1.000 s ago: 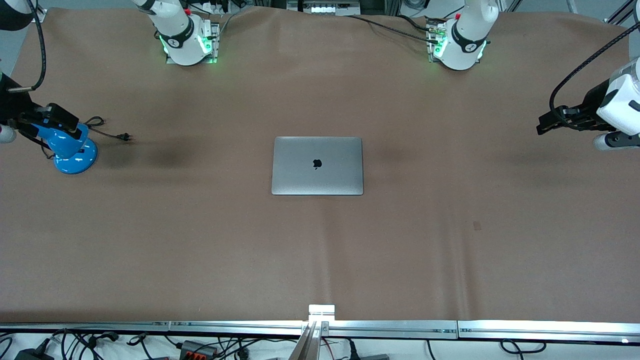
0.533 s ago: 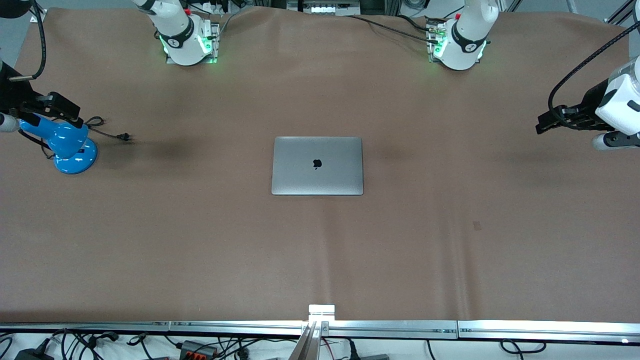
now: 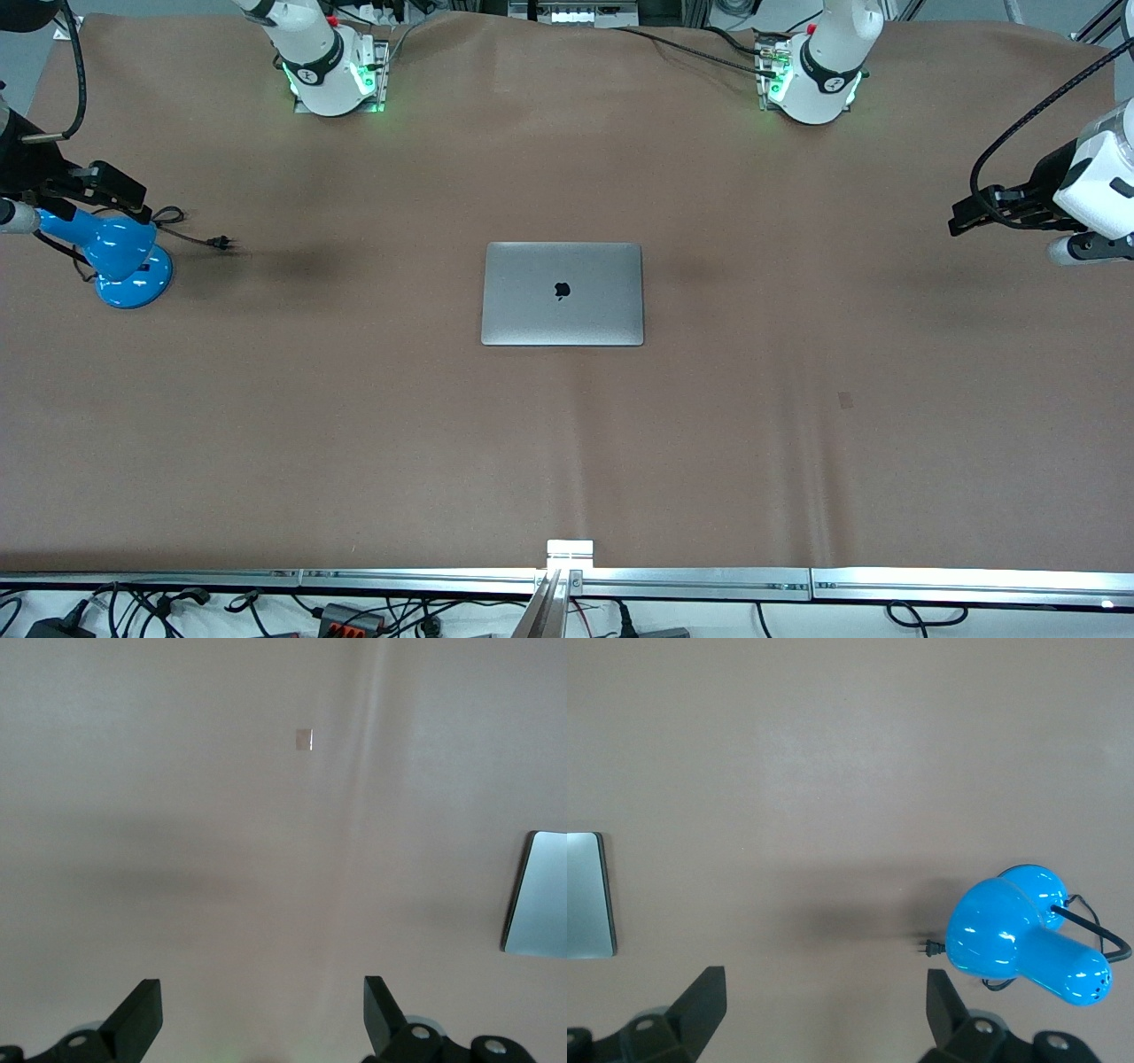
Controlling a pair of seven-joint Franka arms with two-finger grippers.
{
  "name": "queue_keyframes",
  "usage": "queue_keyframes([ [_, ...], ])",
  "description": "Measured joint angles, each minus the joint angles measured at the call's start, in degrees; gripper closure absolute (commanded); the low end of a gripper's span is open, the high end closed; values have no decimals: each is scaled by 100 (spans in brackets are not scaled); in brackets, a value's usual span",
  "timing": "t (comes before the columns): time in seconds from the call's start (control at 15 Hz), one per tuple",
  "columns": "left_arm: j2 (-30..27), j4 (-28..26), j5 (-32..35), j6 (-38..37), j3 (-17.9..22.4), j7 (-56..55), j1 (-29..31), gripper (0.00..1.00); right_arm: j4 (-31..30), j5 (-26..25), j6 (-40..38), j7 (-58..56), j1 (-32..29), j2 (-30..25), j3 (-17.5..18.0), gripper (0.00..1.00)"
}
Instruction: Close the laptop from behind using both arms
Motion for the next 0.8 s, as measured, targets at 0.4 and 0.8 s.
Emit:
queue_keyframes([
  [0.4, 0, 0, 0, -30, 0, 0, 2, 0, 0, 0, 60, 0, 0, 0, 0, 0],
  [0.8, 0, 0, 0, -38, 0, 0, 3, 0, 0, 0, -23, 0, 0, 0, 0, 0],
])
